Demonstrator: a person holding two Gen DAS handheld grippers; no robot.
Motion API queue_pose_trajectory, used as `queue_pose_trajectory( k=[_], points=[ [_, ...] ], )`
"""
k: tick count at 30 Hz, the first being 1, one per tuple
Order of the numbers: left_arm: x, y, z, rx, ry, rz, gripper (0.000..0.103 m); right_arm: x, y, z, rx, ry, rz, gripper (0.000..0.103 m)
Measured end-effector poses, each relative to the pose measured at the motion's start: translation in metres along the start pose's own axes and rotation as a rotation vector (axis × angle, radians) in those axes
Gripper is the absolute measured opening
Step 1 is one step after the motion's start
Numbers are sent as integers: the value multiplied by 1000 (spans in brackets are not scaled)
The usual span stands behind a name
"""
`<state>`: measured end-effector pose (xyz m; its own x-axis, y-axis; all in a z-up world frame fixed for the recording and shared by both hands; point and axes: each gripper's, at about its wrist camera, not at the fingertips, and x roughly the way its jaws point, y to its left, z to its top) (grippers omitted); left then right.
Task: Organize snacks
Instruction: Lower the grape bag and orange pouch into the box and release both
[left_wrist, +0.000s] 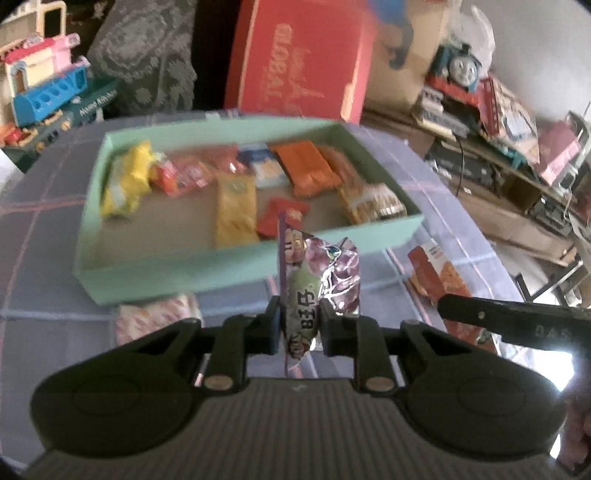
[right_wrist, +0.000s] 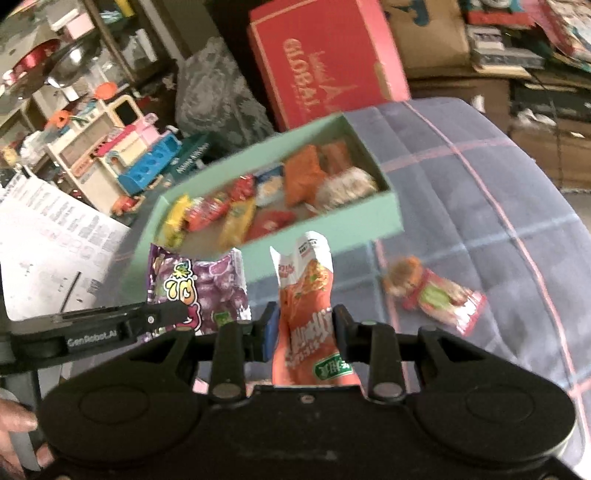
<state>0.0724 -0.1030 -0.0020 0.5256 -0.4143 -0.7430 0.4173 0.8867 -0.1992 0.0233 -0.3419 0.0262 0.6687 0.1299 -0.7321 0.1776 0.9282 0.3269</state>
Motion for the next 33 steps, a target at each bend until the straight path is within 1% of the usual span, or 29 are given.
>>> queue_pose_trajectory(
  k=[6,10,13,19,26,27,28,29,30,31,32,33],
  points=[
    [-18,41,26,-43,-55,64,20,21,39,38,-38,-16,80,30],
    [-22,72,42,-73,-74,117,20,51,66,61,-28,5,129,30],
    [-20,96,52,-111,-79,138,20,77,88,74,-33,31,150,30],
    [2,126,61,-148,-51,165,20,124,122,85,-51,84,147,31],
    [24,142,57,-164,-9,190,21,157,138,85,-53,136,137,31],
    [26,144,56,-164,-5,195,22,160,139,86,-51,139,137,34],
    [27,144,56,-163,-4,204,26,163,141,87,-49,138,140,40],
    [26,145,56,-161,-13,219,34,162,141,87,-52,131,137,43],
    [26,145,56,-157,-21,230,43,162,144,88,-62,123,141,54],
    [24,145,56,-157,-32,241,64,162,146,89,-68,114,144,70],
    [22,144,55,-158,-47,254,80,159,147,90,-75,101,145,78],
    [20,142,55,-157,-60,267,85,156,147,90,-82,84,142,92]
  ],
)
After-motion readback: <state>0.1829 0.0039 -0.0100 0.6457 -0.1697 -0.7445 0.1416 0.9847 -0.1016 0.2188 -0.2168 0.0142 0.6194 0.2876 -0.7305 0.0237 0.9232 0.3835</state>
